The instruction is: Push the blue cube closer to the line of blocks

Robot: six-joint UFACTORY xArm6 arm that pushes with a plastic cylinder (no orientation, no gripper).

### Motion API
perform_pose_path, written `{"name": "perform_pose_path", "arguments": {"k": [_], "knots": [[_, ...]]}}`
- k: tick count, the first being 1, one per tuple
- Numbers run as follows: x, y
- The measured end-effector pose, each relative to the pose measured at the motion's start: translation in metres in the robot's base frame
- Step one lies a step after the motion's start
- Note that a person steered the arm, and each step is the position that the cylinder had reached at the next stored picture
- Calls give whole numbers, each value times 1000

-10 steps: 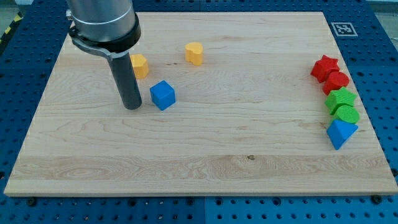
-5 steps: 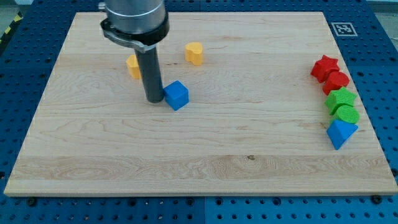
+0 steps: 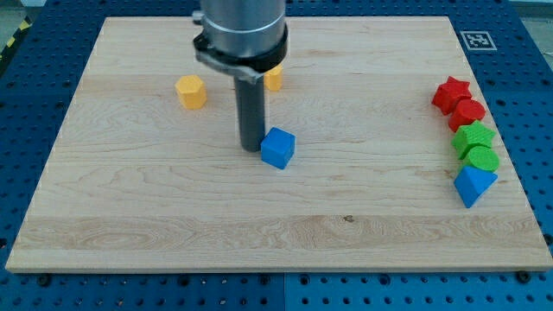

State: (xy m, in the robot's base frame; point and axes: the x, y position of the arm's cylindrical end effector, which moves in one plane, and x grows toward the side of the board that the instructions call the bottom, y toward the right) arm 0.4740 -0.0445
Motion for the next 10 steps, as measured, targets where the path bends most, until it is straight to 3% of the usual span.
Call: {"name": "perform_pose_path", "arguments": {"k": [3, 7, 8, 10], "knots": [[16, 65], [49, 60], [28, 34], [-4, 65]]}}
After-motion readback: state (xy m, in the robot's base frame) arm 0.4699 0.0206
